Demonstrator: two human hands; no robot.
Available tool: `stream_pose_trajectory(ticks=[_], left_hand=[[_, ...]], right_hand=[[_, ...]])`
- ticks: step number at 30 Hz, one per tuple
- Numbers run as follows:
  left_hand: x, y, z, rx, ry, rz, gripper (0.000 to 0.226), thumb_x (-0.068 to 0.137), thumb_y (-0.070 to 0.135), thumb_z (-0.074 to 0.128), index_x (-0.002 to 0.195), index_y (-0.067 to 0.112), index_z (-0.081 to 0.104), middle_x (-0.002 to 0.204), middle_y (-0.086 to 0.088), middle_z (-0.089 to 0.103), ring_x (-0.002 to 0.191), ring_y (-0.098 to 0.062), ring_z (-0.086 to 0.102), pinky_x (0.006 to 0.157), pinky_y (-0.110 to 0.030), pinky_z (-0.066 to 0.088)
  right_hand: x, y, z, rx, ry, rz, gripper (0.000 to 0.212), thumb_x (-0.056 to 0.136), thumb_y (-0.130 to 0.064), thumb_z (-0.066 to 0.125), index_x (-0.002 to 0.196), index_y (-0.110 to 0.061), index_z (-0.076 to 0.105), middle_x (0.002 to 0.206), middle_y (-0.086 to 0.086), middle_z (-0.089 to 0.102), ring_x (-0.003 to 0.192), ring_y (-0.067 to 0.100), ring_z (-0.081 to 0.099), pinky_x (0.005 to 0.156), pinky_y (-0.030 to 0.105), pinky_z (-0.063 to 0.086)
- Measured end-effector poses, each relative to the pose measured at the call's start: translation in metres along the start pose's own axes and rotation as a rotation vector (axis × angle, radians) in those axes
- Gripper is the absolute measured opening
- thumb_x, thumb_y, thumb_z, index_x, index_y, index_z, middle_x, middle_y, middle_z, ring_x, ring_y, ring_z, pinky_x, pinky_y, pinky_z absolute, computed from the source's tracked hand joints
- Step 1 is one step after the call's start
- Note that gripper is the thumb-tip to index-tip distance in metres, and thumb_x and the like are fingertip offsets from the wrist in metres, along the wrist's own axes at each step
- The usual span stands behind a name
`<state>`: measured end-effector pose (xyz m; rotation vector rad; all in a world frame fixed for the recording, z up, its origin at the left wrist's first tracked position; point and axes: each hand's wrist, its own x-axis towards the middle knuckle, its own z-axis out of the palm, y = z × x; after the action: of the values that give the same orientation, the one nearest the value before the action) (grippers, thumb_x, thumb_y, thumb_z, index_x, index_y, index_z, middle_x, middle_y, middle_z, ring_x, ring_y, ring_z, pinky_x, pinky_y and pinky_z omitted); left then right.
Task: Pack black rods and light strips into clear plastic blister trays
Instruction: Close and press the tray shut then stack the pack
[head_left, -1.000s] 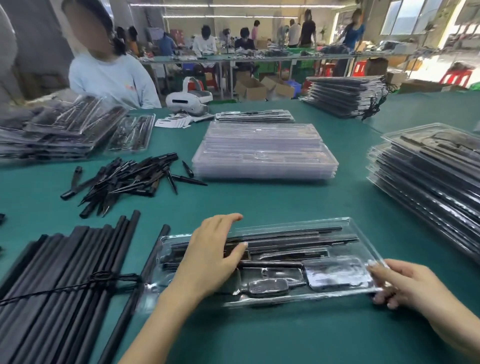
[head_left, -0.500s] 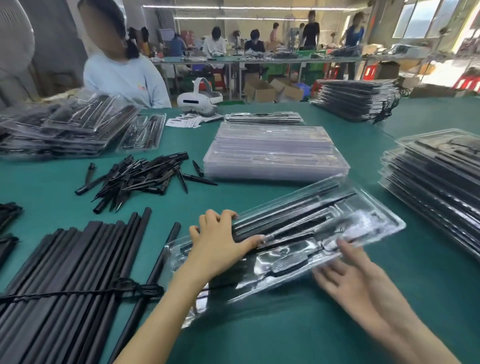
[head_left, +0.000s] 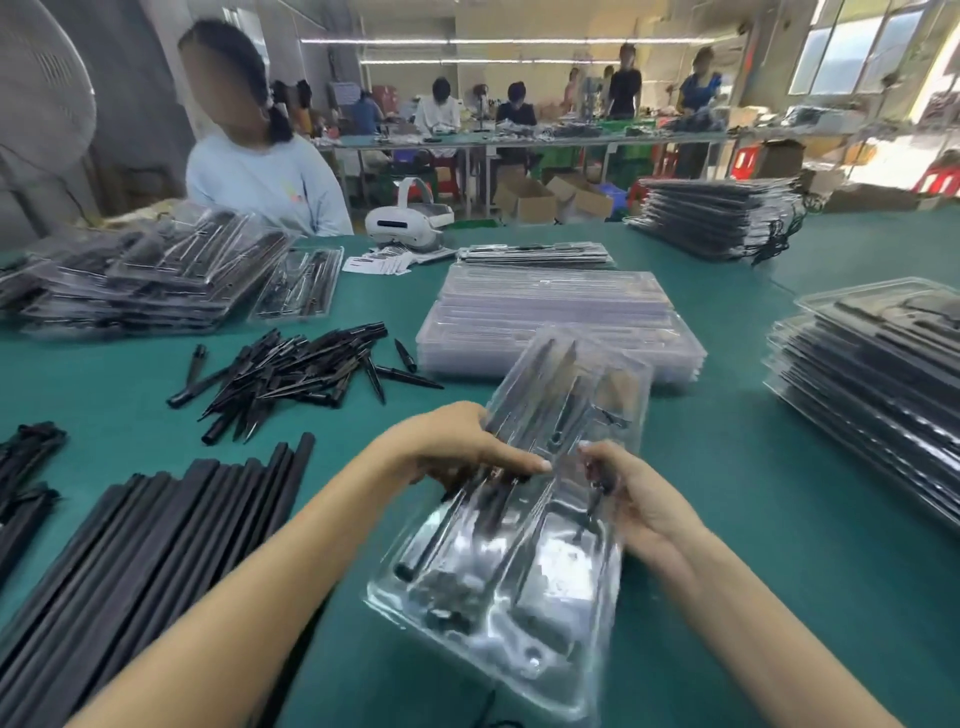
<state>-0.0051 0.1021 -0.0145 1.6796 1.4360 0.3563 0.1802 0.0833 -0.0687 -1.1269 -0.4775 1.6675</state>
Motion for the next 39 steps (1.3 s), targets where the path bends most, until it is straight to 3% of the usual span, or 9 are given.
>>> stream_pose_trajectory(ticks=[4, 10, 15, 18, 21, 24, 28, 33, 39], left_hand=[[0.000, -0.012, 0.005, -0.301, 0.021, 0.003, 0.044, 0.066, 0.026, 0.083, 0.103, 0.014, 0.064, 0.095, -0.005, 0.074, 0.085, -0.020, 0.071, 0.081, -0.033, 0.057], [-0.009, -0.034, 0.049, -0.665, 0.149, -0.054, 0.049, 0.070, 0.013, 0.082, 0.110, 0.009, 0.054, 0.085, -0.003, 0.075, 0.072, -0.016, 0.073, 0.054, -0.021, 0.054], [-0.010, -0.038, 0.075, -0.697, 0.221, -0.038, 0.064, 0.070, 0.015, 0.082, 0.122, 0.007, 0.045, 0.102, -0.002, 0.067, 0.077, -0.005, 0.071, 0.059, -0.015, 0.053], [-0.009, -0.043, 0.081, -0.721, 0.221, -0.018, 0.054, 0.072, 0.015, 0.081, 0.110, 0.016, 0.043, 0.092, 0.010, 0.060, 0.065, 0.010, 0.065, 0.053, -0.008, 0.048], [-0.010, -0.047, 0.083, -0.760, 0.220, 0.002, 0.043, 0.072, 0.012, 0.081, 0.097, 0.026, 0.049, 0.087, 0.009, 0.064, 0.067, 0.004, 0.068, 0.055, -0.011, 0.050], [-0.012, -0.047, 0.083, -0.749, 0.193, -0.016, 0.055, 0.072, 0.012, 0.081, 0.117, 0.011, 0.049, 0.099, -0.002, 0.069, 0.082, -0.009, 0.072, 0.070, -0.023, 0.056], [-0.009, -0.039, 0.074, -0.748, 0.177, -0.024, 0.054, 0.074, 0.011, 0.079, 0.116, 0.008, 0.046, 0.101, -0.004, 0.068, 0.076, -0.010, 0.072, 0.057, -0.018, 0.053], [-0.005, -0.032, 0.077, -0.739, 0.183, 0.039, 0.040, 0.073, 0.006, 0.079, 0.092, 0.023, 0.048, 0.068, 0.017, 0.071, 0.067, -0.002, 0.070, 0.055, -0.015, 0.052], [-0.010, -0.041, 0.090, -0.809, 0.207, 0.011, 0.058, 0.069, 0.011, 0.084, 0.114, 0.016, 0.047, 0.094, 0.013, 0.067, 0.077, 0.004, 0.068, 0.062, -0.011, 0.051]], right_hand=[[0.004, -0.007, 0.004, -0.072, -0.100, 0.050, 0.004, 0.084, -0.003, 0.063, 0.081, -0.003, 0.061, 0.077, 0.011, 0.062, 0.074, 0.023, 0.058, 0.092, 0.043, 0.051], [0.004, -0.002, -0.006, -0.205, -0.072, 0.006, 0.011, 0.085, -0.004, 0.064, 0.074, -0.002, 0.063, 0.067, 0.008, 0.064, 0.052, 0.016, 0.063, 0.045, 0.019, 0.052], [0.006, 0.003, -0.016, -0.348, -0.015, -0.031, 0.011, 0.083, -0.008, 0.067, 0.073, -0.002, 0.067, 0.064, 0.009, 0.068, 0.054, 0.019, 0.063, 0.062, 0.032, 0.054], [0.005, 0.003, -0.017, -0.405, -0.026, -0.068, 0.018, 0.085, -0.008, 0.066, 0.070, 0.003, 0.065, 0.057, 0.012, 0.063, 0.046, 0.017, 0.060, 0.052, 0.024, 0.053], [0.002, 0.002, -0.018, -0.417, -0.048, -0.083, 0.019, 0.086, -0.005, 0.066, 0.073, 0.007, 0.063, 0.053, 0.011, 0.063, 0.040, 0.011, 0.059, 0.041, 0.016, 0.047], [0.001, 0.002, -0.019, -0.414, -0.061, -0.090, 0.018, 0.087, -0.004, 0.065, 0.072, 0.007, 0.061, 0.048, 0.010, 0.060, 0.037, 0.009, 0.057, 0.037, 0.014, 0.043], [0.003, 0.005, -0.018, -0.380, -0.008, -0.133, 0.018, 0.085, -0.003, 0.066, 0.070, 0.007, 0.062, 0.051, 0.009, 0.063, 0.038, 0.010, 0.058, 0.039, 0.015, 0.045], [0.004, -0.001, -0.024, -0.361, 0.036, -0.188, 0.018, 0.082, -0.006, 0.070, 0.067, 0.003, 0.064, 0.047, 0.005, 0.062, 0.035, 0.009, 0.054, 0.036, 0.013, 0.040], [0.000, 0.001, -0.030, -0.438, -0.059, -0.128, 0.028, 0.086, -0.021, 0.068, 0.073, 0.005, 0.067, 0.061, 0.010, 0.069, 0.048, 0.013, 0.064, 0.042, 0.015, 0.044]])
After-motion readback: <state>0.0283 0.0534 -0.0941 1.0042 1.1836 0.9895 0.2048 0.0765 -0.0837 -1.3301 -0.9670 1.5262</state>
